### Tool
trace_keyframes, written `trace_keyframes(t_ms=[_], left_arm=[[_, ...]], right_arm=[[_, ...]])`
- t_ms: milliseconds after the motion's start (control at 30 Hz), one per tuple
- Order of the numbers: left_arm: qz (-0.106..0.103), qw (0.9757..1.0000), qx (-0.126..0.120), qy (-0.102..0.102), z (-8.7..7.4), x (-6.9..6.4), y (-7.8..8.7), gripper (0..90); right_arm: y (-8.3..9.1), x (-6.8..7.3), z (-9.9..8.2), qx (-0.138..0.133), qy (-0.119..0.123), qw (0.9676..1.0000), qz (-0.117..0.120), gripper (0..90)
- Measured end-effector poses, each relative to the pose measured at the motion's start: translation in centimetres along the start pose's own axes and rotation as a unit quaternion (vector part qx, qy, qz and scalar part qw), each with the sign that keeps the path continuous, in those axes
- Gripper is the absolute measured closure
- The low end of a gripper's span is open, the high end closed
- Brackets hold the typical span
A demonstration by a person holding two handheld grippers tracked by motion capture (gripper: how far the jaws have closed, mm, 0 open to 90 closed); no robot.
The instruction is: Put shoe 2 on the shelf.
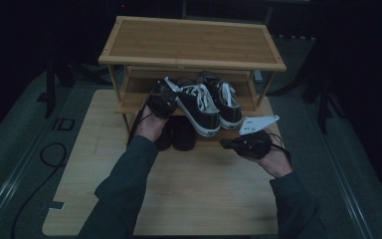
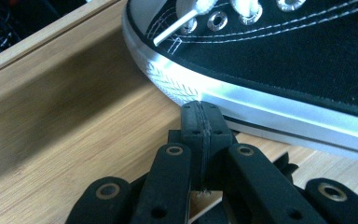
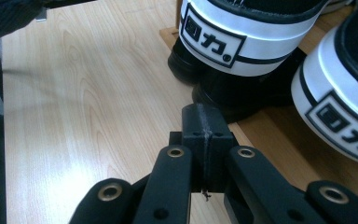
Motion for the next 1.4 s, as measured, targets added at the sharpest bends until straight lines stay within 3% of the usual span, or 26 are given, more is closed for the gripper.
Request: trace_keyframes(t_ms=[200, 267, 333, 400, 900, 1200, 1400], left_arm=[[0.005, 0.9998, 0.010, 0.017, 0.0, 0.7, -0.5, 90.0], [0.021, 0.9994, 0.016, 0.021, -0.1, 1.2, -0.9, 90.0], [0.019, 0.9985, 0.013, 0.049, -0.1, 1.5, -1.5, 90.0], [0.018, 0.9980, 0.010, 0.061, -0.1, 1.6, -1.7, 90.0], [-0.003, 0.9996, 0.010, 0.025, -0.7, 1.7, -0.8, 90.0], [-0.017, 0.9997, 0.007, 0.017, -1.7, 1.8, 0.1, 89.6], [-0.019, 0.9997, 0.009, 0.007, -2.2, 1.9, 0.6, 88.9]], right_arm=[[-0.4, 0.8, 0.6, -0.004, 0.008, 0.9999, 0.009, 90.0], [-0.6, 1.0, 0.9, -0.005, 0.011, 0.9999, 0.011, 90.0], [-0.7, 1.3, 1.1, -0.006, 0.015, 0.9998, 0.014, 90.0], [-0.8, 1.5, 1.3, -0.008, 0.017, 0.9997, 0.015, 90.0], [-0.6, 2.8, 3.2, -0.033, 0.032, 0.9984, 0.034, 90.0], [-1.6, 2.6, 3.7, -0.022, 0.038, 0.9989, 0.015, 90.0], [-1.8, 2.4, 3.8, -0.023, 0.035, 0.9990, 0.015, 90.0]])
Point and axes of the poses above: each handheld gripper's, and its own axes: y roughly backward along the jaws, z roughly out of its top, x roughly to its left, the point moved 7 cm from there along -y, roughly forward along the jaws, and after that the axes turned 15 degrees about -y, right-handed, at the moved point
